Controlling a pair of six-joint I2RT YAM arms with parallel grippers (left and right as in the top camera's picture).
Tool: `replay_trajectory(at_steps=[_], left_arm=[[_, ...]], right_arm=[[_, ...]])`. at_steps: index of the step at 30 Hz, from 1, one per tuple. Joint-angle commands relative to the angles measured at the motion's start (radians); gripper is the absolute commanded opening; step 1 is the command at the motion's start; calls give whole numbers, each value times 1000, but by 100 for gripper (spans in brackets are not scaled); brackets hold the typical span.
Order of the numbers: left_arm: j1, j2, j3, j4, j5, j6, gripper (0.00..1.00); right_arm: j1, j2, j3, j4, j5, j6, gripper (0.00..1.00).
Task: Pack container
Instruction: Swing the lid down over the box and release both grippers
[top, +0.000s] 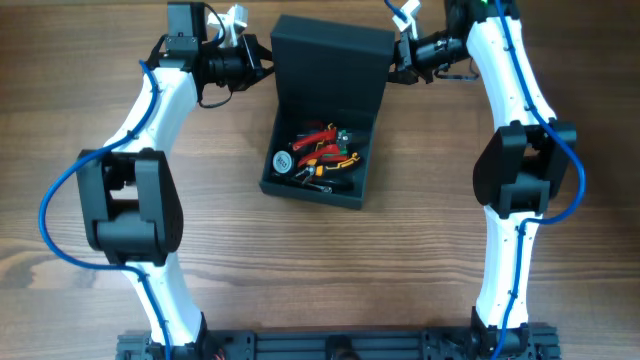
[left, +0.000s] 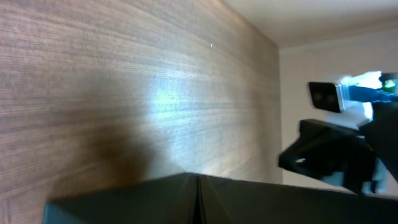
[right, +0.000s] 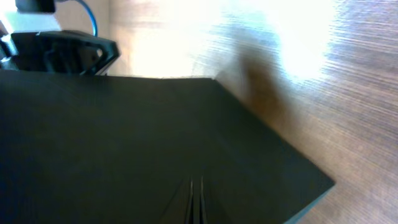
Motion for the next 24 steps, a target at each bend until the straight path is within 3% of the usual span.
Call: replay_trajectory(at_steps=[1,4,11,18,24], left_arm=[[-39,-100,21,-58,-27,77,4],[-50,-186,21,-204,-160,124,4],[-39,-304,21,-441,-368,172,4],[-39,-330,21,-505,-484,198,4],[-39,-330,21,-534,-722,226,4]], right_arm=[[8,-50,67,-106,31,-124,4],[8,-50,93,-255,90,-208,4],[11,-77,90,-252,239,-165,5],[8,-85,91,-181,536,-37,8],[2,-156,121,-136,766,25,8]])
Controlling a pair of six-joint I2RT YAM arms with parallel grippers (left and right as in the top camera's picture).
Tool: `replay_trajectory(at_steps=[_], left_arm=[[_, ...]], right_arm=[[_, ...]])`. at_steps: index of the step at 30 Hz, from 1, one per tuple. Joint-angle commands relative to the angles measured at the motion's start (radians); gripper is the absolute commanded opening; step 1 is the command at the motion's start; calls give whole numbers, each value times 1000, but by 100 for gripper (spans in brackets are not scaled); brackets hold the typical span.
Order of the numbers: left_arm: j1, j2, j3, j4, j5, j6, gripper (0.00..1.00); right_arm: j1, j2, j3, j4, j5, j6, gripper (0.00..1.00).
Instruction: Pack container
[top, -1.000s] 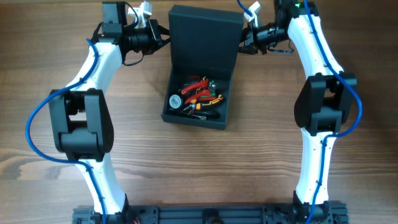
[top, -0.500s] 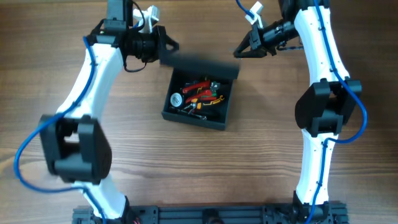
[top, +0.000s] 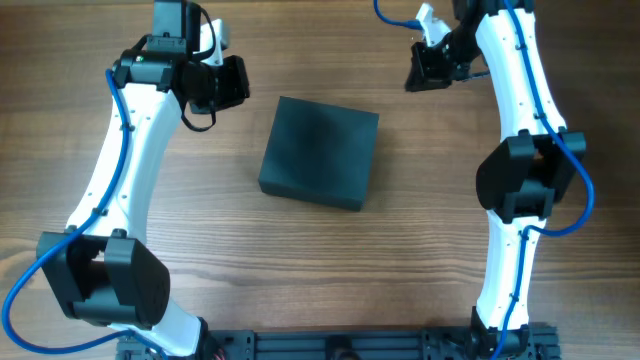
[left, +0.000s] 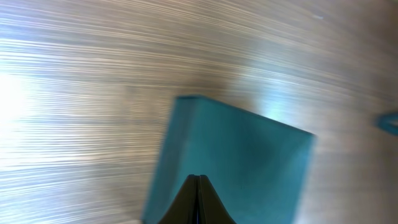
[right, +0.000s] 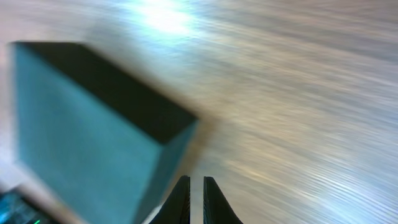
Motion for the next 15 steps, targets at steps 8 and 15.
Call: replay_trajectory(at_steps=[8,15], left_arm=[[-5,-39,16,-47,-233,55,4],[-75,-41,16,-44,-239,131,4]], right_arm=[[1,-361,71,53,322,231,4],[51,-502,71,-84,318,366,4]])
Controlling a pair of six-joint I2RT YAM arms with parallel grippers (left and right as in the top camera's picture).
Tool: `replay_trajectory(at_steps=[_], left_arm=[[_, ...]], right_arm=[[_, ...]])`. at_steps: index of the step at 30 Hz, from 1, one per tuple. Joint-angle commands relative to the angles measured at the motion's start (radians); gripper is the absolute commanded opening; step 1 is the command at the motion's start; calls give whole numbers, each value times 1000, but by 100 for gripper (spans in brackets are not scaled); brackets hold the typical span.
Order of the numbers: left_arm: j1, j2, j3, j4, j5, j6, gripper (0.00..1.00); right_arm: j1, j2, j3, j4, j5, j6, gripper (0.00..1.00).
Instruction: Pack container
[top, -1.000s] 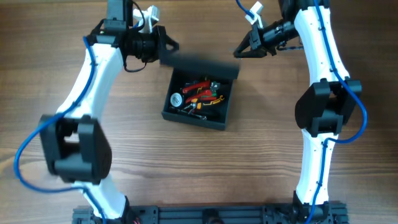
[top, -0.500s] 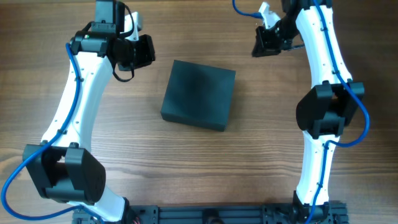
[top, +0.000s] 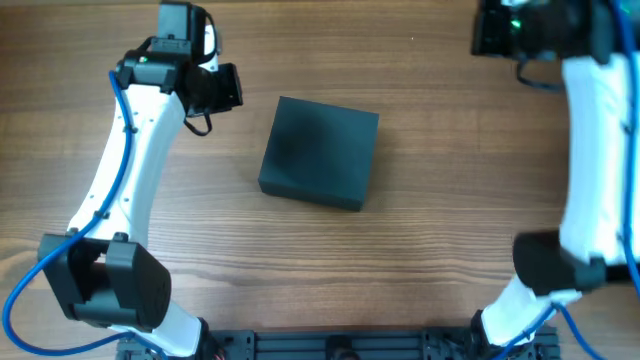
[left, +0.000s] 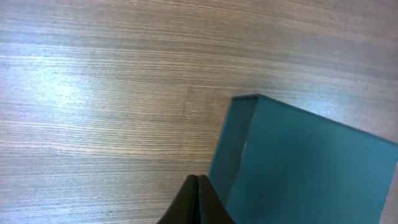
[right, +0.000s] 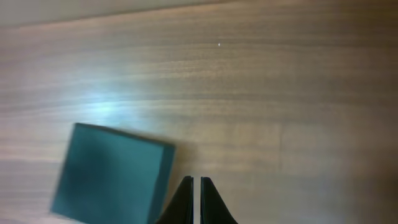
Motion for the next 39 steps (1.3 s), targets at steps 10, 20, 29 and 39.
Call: replay_trajectory(at_steps=[10,20,29,39], left_arm=[[-118,-24,16,38,-31,143,4],[-180,63,16,73,-27,188,4],[-186,172,16,90,-27,188,4],[-186,236,16,101,-11,188,4]], right_arm=[[317,-2,-37,-56,70,148,4],[491,-2,-260,0,68,174,4],[534,-2,-481,127,61,196,4],[533,-2,-717,301,-11,180,4]])
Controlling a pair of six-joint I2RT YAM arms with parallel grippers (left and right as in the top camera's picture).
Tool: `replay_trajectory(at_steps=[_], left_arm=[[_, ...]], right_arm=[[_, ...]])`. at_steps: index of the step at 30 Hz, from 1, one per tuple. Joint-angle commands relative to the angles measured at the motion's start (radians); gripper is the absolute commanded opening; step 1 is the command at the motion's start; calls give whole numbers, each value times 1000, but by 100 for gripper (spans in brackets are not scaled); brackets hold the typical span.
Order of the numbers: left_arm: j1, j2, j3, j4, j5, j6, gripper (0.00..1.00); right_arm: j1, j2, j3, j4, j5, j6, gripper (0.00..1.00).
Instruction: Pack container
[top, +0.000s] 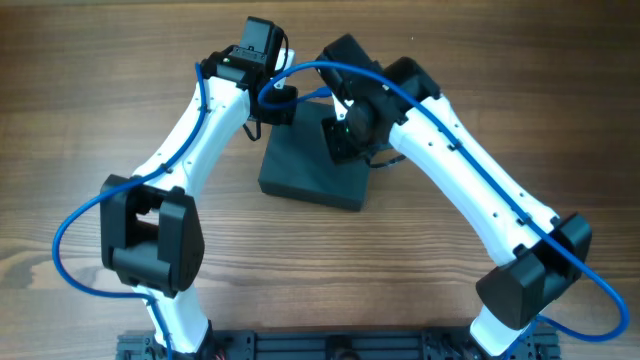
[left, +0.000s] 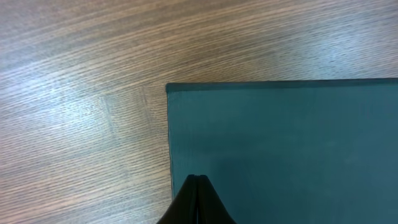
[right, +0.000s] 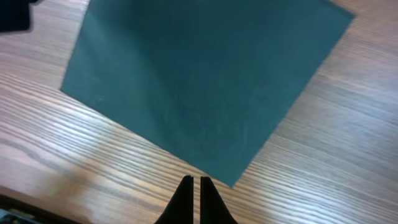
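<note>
The black container (top: 308, 172) sits mid-table with its lid down, so its contents are hidden. My left gripper (top: 284, 104) is shut at the box's far left corner. In the left wrist view its tips (left: 199, 181) hover over the lid (left: 286, 149) near that edge. My right gripper (top: 338, 138) is above the far part of the lid. Seen from the right wrist, its fingers (right: 193, 183) stand almost together, holding nothing, high over the lid (right: 199, 81) and past one corner.
The wooden table (top: 90, 150) surrounds the box on all sides. A black rail (top: 330, 346) with the arm bases runs along the near edge. The two arms cross close together over the box's far side.
My right arm was up at the far right corner and now reaches in over the box lid. My left gripper has shifted right to the box's far left corner. The box stays closed.
At first the box stood open with its lid upright and tools inside, a gripper at each side of the lid. Then the lid was down and both grippers were clear of it. The right arm was then further off, and now both are back at the box.
</note>
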Motion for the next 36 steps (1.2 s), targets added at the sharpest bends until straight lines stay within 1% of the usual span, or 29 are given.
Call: replay_trajectory(at_steps=[1,16,26,32,36], left_arm=[[-3,34,16,3,6,19,4],[-3,51,16,7,21,19,4],[-3,53,15,7,21,19,4],[-3,75,14,-1,21,19,4],[-3,79,15,0,20,19,4]], right_arm=[[3,15,-81,53,-42,2,4],[3,15,-324,236,-58,0,4],[3,15,-438,330,-72,1,4],[3,15,-557,420,-73,23,4],[3,15,-570,428,-72,22,4]])
